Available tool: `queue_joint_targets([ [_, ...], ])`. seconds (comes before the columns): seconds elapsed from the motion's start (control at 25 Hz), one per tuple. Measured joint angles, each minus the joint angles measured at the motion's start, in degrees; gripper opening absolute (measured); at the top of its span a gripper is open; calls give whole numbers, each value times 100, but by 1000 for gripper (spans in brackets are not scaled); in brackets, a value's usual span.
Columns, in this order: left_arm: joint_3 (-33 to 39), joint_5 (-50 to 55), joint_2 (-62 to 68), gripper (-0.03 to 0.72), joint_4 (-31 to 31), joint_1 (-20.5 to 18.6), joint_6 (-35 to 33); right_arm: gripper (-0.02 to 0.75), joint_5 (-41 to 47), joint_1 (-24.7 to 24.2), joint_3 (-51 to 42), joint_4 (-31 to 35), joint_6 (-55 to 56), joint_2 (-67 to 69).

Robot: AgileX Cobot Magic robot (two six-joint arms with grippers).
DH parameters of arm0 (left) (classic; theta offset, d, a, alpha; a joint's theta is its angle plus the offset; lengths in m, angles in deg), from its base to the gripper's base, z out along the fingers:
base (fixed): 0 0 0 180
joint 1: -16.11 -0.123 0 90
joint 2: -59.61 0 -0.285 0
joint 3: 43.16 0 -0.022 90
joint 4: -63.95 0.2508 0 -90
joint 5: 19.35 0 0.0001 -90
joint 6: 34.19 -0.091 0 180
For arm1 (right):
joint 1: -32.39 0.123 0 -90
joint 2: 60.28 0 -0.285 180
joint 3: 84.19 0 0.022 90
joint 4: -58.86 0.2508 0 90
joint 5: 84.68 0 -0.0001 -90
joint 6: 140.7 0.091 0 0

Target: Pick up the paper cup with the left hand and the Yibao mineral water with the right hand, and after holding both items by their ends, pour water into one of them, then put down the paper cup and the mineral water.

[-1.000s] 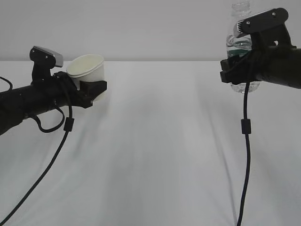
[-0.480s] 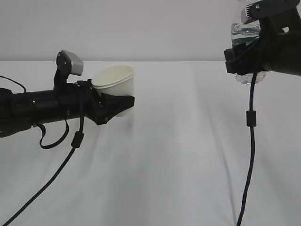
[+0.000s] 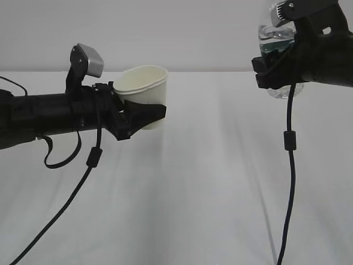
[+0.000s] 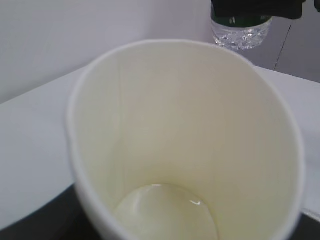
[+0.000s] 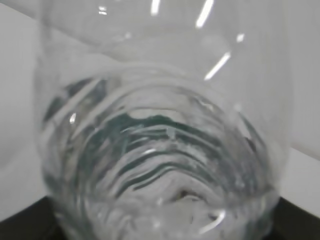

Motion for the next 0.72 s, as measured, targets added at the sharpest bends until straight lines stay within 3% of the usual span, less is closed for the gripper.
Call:
queue_joint_targets([
  [0.52, 0, 13, -222, 462, 410, 12, 486, 489, 329, 280, 0, -240, 0, -405],
  [0.72, 0, 13, -222, 463, 544, 182, 562, 489, 435, 463, 0, -439, 0, -417],
])
